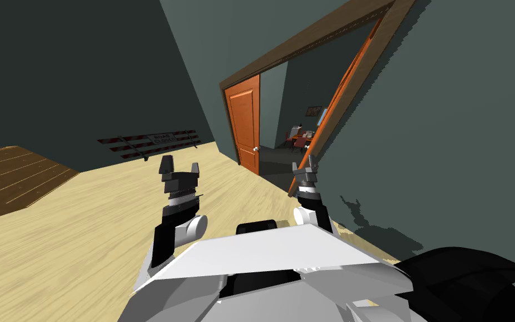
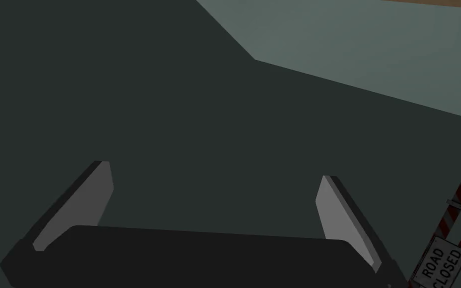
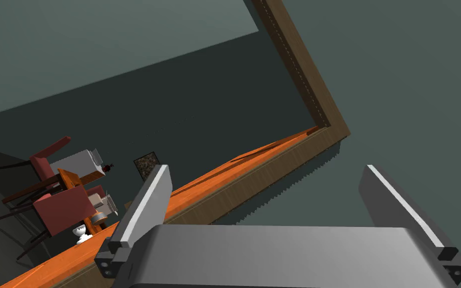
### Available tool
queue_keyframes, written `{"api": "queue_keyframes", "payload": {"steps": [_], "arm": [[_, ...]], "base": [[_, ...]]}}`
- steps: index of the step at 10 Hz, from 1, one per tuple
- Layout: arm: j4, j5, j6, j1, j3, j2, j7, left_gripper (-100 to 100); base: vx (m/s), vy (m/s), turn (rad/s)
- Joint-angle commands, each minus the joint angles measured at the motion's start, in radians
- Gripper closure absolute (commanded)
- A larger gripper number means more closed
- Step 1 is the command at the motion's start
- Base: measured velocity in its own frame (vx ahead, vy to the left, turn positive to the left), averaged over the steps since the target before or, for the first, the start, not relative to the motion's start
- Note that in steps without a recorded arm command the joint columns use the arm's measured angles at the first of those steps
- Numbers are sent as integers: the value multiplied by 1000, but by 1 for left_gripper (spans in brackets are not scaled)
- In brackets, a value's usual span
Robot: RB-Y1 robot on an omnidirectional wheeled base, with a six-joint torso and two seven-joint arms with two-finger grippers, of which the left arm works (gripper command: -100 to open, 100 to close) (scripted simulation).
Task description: Push the door open
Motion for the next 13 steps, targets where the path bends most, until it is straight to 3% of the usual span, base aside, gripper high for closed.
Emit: {"api": "queue_keyframes", "payload": {"steps": [1,13], "arm": [[32,0,-8,-9,-17,11,31,-100],[253,3,-60,-70,-132,59,246,-100]], "base": [[80,6,-21],[150,25,-16]]}}
